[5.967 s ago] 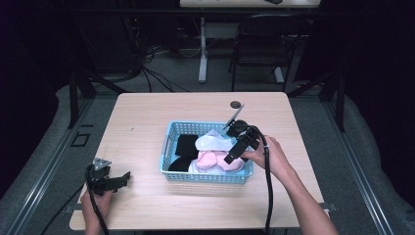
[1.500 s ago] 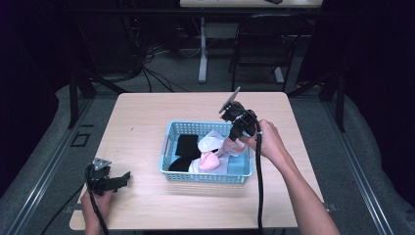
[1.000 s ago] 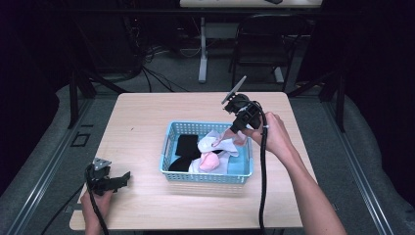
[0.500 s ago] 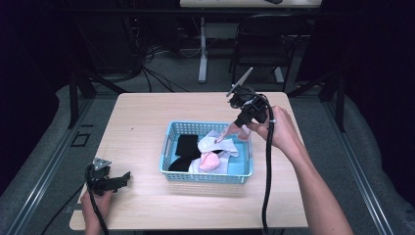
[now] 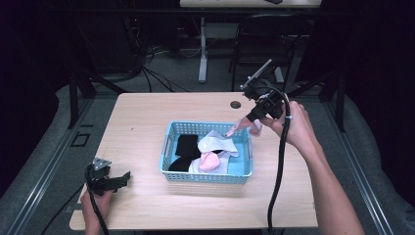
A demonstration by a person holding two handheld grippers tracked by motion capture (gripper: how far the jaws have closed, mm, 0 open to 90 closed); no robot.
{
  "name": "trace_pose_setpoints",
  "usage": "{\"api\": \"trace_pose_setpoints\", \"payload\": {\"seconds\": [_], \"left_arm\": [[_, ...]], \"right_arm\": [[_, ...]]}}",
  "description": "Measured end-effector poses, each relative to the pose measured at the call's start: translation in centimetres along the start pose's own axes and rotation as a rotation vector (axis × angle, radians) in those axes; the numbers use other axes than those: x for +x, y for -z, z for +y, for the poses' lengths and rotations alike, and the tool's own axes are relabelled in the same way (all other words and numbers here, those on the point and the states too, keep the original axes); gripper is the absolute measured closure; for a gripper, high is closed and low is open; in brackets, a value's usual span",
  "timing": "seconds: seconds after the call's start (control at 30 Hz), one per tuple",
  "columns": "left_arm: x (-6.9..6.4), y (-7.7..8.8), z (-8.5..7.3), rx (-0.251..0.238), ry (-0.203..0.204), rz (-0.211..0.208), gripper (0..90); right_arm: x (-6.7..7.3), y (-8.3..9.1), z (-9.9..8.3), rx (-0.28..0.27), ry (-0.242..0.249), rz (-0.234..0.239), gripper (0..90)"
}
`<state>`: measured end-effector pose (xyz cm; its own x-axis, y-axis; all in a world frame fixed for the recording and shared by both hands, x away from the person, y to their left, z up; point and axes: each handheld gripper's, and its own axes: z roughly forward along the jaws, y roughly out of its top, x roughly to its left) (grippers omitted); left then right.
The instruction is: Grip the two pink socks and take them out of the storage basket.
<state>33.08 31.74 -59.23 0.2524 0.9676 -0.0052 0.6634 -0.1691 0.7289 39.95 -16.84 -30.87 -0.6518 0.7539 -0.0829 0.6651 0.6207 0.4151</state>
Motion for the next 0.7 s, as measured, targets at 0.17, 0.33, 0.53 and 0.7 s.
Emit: {"api": "trace_pose_setpoints", "payload": {"seconds": [0.17,0.33,0.53,0.7], "left_arm": [[0.0,0.0,0.0,0.0,0.0,0.0,8.7],[0.0,0.0,0.0,0.0,0.0,0.0,8.7],[0.0,0.0,0.0,0.0,0.0,0.0,8.7],[0.0,0.0,0.0,0.0,0.0,0.0,8.7]], "right_arm": [[-1.0,0.9,-0.8,-0.009,-0.024,-0.012,88.9],[-2.1,1.5,-1.8,-0.009,-0.05,-0.03,88.9],[-3.5,2.1,-3.2,-0.012,-0.092,-0.047,88.9],[-4.8,2.4,-4.4,-0.008,-0.131,-0.062,88.9]]}}
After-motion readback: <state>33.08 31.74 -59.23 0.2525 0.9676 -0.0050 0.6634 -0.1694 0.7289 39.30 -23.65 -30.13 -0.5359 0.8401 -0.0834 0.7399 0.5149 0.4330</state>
